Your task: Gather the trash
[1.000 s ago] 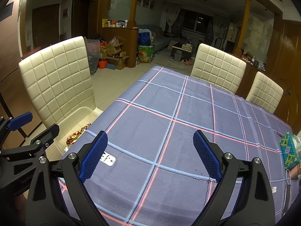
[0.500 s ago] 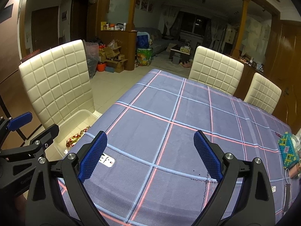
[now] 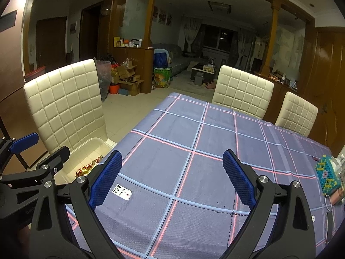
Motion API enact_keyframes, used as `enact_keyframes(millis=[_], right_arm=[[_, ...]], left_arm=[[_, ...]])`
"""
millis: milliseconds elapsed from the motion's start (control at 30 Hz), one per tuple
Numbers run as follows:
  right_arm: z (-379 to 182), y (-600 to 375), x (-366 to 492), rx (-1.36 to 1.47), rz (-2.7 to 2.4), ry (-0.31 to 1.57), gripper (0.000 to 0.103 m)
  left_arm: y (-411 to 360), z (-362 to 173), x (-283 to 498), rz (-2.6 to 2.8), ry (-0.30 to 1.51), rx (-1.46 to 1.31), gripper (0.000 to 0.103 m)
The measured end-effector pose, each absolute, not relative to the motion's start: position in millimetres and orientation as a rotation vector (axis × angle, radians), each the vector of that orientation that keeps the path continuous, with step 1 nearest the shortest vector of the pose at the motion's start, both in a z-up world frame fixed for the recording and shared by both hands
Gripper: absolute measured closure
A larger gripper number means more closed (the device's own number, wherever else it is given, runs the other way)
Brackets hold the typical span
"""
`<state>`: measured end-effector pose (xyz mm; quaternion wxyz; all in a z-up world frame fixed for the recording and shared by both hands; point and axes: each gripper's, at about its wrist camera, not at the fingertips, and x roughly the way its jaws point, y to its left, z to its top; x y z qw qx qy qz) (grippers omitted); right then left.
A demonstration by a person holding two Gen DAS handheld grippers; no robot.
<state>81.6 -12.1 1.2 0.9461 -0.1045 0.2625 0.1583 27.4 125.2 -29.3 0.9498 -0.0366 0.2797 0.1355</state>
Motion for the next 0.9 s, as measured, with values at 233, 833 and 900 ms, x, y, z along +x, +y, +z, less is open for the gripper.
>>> enact_keyframes(millis=[233,833,900], right_arm=[[4.0,-12.3,77.7,-0.213,0.322,0.525,0.009],[1.5,-14.2,78.4,-0.207,0.321,0.534,0.009],[1.3,-14.3,78.5,-0.206,0.321,0.536,0.009]], left_arm=[[123.7,-27.0,23.1,0.279,0.540,-0.062,0.028],[126.8,-27.0,23.5,0.278,0.541,-0.065,0.028],[126.1,-27.5,23.5,0.276,0.542,-0.064,0.028]])
